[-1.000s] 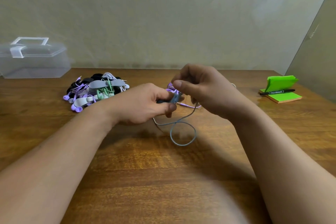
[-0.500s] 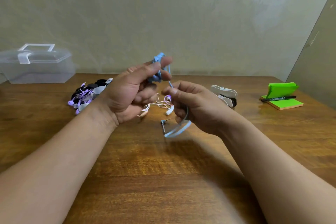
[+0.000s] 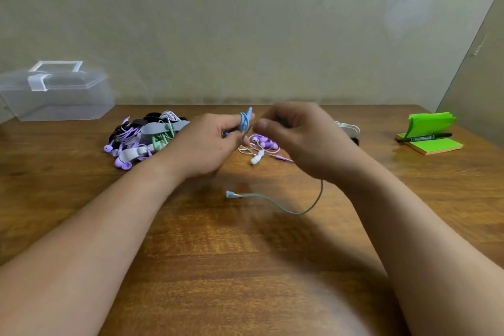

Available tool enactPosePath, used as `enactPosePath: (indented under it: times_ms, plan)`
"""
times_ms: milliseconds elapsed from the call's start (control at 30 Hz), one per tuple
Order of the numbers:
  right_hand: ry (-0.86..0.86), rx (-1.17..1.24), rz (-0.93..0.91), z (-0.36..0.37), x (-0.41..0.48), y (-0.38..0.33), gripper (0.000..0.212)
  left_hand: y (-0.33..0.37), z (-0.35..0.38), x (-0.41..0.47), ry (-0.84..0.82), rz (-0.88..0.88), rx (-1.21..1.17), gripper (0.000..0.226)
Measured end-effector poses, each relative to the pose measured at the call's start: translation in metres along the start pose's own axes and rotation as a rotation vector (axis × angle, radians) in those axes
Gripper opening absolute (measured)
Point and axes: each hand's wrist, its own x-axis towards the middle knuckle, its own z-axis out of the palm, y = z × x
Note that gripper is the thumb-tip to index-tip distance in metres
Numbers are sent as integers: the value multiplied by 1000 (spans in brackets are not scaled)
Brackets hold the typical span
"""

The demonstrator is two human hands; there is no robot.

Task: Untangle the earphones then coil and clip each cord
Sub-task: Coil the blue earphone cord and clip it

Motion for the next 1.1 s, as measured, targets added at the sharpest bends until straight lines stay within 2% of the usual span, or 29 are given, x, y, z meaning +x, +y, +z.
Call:
enactPosePath:
  times_ms: [67, 167, 233, 333, 400, 500, 567, 633, 733, 833, 900, 1033, 1100]
  plan:
    - [81, 29, 36, -7, 3, 5, 19, 7, -6, -4, -113, 61, -22, 25]
    - [139, 68, 61, -12, 2, 10, 19, 21, -9, -9, -290, 98, -203, 28]
    - [94, 210, 56, -13, 1, 12, 22, 24, -12, -11, -369, 98, -347, 33]
    - [-59, 583, 136, -10, 2, 19, 22, 24, -14, -13, -480, 134, -557, 30]
    - [-147, 733, 198, -1, 3, 25, 25, 26, -14, -14, -455, 123, -685, 32]
    - [-219, 686, 225, 13, 2, 30, 26, 22, -10, -7, -236, 64, -802, 31]
    - [-174, 522, 236, 16, 1, 29, 34, 21, -6, -1, -87, 21, -729, 26]
    - [-138, 259, 190, 17, 1, 21, 29, 17, -4, 1, 28, 15, -565, 21]
    - [-167, 30, 100, 18, -3, 10, 24, 7, -1, 3, 71, 38, -305, 14]
    - [-154, -73, 50, 14, -3, 6, 28, -1, 2, 2, -1, 75, -32, 23]
    - [-102, -101, 62, 8, -1, 8, 26, 1, 4, 0, -93, 108, 61, 19]
    - [-28, -63, 76, -5, 0, 11, 9, 12, -2, -4, -212, 143, 17, 16]
    - [-56, 72, 52, -11, -1, 9, 3, 15, -6, -5, -229, 102, -4, 18]
